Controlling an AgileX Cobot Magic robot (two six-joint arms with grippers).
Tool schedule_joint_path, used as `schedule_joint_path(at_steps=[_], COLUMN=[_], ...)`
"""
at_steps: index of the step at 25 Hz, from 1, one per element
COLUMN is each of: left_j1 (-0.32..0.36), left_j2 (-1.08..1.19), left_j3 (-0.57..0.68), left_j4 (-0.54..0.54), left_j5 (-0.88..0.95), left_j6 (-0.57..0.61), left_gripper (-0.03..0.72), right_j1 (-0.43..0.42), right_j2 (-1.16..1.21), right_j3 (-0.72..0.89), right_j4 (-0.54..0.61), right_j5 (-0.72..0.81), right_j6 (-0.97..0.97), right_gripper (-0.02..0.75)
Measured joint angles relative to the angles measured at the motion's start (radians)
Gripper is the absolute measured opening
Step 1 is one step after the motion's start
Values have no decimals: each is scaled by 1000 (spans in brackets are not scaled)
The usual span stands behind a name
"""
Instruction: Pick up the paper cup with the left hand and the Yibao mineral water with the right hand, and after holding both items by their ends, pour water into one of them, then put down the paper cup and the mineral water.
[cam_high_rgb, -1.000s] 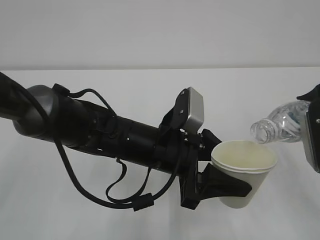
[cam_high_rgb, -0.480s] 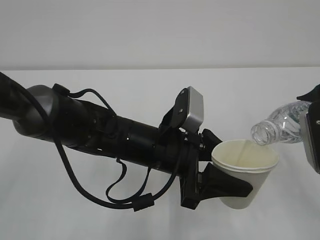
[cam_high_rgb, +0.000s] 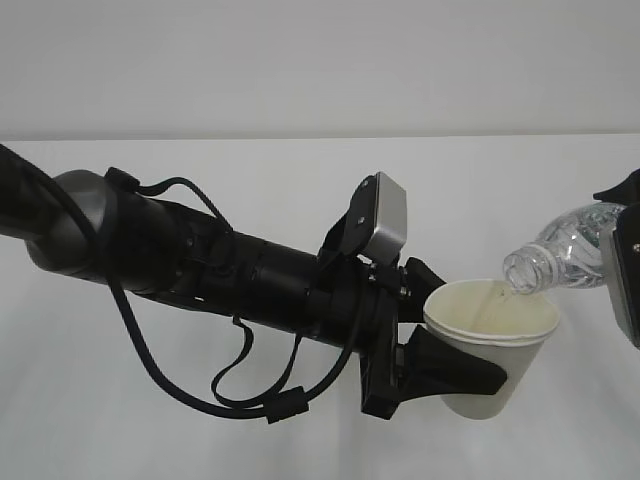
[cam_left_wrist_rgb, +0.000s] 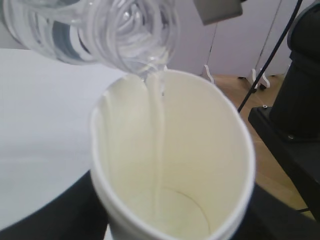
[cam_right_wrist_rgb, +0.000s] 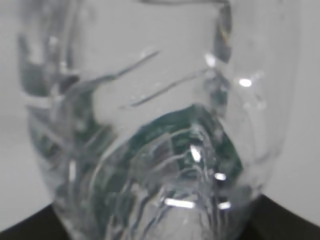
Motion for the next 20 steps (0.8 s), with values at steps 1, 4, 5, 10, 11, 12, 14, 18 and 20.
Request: schedule_joint_path(at_steps=[1,4,5,10,11,12,14,18,20], left_j1=[0,0,0,0,0,0,0,0,0], left_j2=[0,0,0,0,0,0,0,0,0], left_j3=[0,0,0,0,0,0,0,0,0], left_j4=[0,0,0,2,2,2,2,2,2], left_j5=[-2,-4,-4,-5,-5,-6,-6,-6,-6], left_j6=[-2,-4,-5,-8,-8,-8,-8,-10,-10], left_gripper=[446,446,446,446,446,446,446,446,446], right_j1=[0,0,0,0,0,0,0,0,0], right_j2=[0,0,0,0,0,0,0,0,0], right_j3=[0,0,0,0,0,0,0,0,0], right_j4=[0,0,-2,-4,-4,-4,-4,-8,-10], right_j5=[0,0,0,0,0,0,0,0,0], right_j6=[0,0,0,0,0,0,0,0,0], right_gripper=[409,409,409,409,409,409,409,408,408])
